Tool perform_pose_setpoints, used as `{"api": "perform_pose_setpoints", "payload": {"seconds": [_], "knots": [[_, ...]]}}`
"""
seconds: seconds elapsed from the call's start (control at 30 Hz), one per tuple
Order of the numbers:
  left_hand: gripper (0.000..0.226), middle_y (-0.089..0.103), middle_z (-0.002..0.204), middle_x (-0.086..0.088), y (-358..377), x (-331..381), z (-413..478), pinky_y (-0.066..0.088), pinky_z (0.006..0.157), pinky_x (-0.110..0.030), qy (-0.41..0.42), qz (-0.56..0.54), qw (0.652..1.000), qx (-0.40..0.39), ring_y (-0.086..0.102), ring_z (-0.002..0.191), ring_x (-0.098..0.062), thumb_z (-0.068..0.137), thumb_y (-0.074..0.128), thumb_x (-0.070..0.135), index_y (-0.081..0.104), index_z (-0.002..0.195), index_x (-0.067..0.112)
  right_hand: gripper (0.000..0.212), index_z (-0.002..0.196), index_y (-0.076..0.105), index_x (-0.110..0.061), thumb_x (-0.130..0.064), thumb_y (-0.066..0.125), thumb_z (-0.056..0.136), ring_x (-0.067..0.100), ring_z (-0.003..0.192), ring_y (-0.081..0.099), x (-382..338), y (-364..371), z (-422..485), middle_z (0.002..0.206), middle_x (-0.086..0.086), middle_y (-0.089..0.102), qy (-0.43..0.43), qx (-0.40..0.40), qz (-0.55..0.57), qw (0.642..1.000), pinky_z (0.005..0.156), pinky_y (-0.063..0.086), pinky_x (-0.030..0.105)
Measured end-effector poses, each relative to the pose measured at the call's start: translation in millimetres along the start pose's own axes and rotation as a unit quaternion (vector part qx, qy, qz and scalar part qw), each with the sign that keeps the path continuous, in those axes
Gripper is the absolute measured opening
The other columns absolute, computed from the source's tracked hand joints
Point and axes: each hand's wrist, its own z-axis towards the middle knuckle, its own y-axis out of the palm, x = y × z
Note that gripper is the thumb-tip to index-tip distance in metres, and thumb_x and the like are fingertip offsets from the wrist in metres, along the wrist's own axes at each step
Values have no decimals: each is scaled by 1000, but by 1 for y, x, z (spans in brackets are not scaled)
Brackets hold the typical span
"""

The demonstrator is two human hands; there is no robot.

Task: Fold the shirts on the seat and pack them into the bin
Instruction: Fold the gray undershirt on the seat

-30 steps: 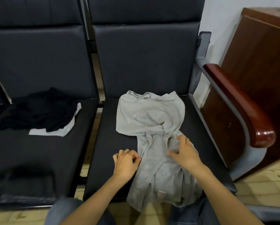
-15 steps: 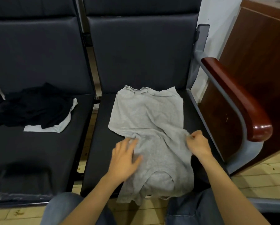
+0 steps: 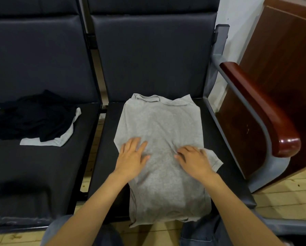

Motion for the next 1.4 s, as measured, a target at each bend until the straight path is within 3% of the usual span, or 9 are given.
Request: {"api": "perform_pose_setpoints", "payload": {"seconds": [0.1,0.17,0.37,0.53,0.73,1.07,1.2,1.3,1.4], "knots": [[52,68,102,-5,-5,-4,2,37,93,-31,-65,-3,998,-4,60,100,-24,99,24,51,59,120,19,53,96,69,-20,-53,27,99,18,101,55,-4,-8,-2,101,-1,62,33,56,-3,998,106,29,41],[40,68,80,-7,-7,-8,2,45,74,-32,-92,-72,990,75,63,78,-25,100,34,42,61,113,17,44,110,64,-21,-50,32,99,19,112,47,-1,-8,1,116,-1,54,23,90,20,995,102,32,36],[55,18,156,-2,14,-21,6,11,117,-40,-60,-20,997,-45,15,144,-23,100,32,46,23,150,23,51,147,28,-24,-46,30,101,22,143,16,2,10,11,154,3,22,35,-25,31,999,115,14,39],[28,67,99,-6,6,-13,11,50,78,-38,-67,-140,984,92,62,84,-29,97,49,33,65,113,17,53,141,32,-18,-50,29,99,28,129,34,2,2,18,142,9,37,154,18,-4,988,104,31,46],[51,38,139,-17,-1,-55,25,24,104,-44,-339,-140,928,64,29,127,-37,95,51,39,45,137,9,63,150,20,-33,-17,47,96,28,145,0,-10,13,18,157,5,8,-55,29,-37,997,117,10,51],[28,52,127,-14,-4,-88,82,28,99,-41,-333,-177,925,50,35,122,-37,94,54,33,63,118,20,71,150,17,-35,-60,3,85,13,145,2,-14,26,20,156,-12,12,-76,-45,26,996,118,1,42],[17,57,116,-9,-6,-82,94,27,96,-40,-276,-162,945,73,40,117,-33,93,55,31,67,96,20,58,149,17,-35,-53,13,94,14,143,4,-18,26,23,155,-12,12,-59,-39,16,997,117,2,43],[17,62,113,-10,-19,-96,97,25,101,-41,-379,-281,860,195,47,116,-31,95,52,26,61,101,14,49,149,17,-37,-46,22,101,13,142,5,-20,27,22,155,-13,12,-53,-33,13,998,117,1,42],[36,41,140,-17,-25,-107,94,21,108,-44,-516,-262,802,150,32,131,-35,93,51,20,47,127,9,50,148,17,-38,-48,19,100,12,142,6,-19,28,21,155,-13,12,-52,-31,16,998,117,1,42]]}}
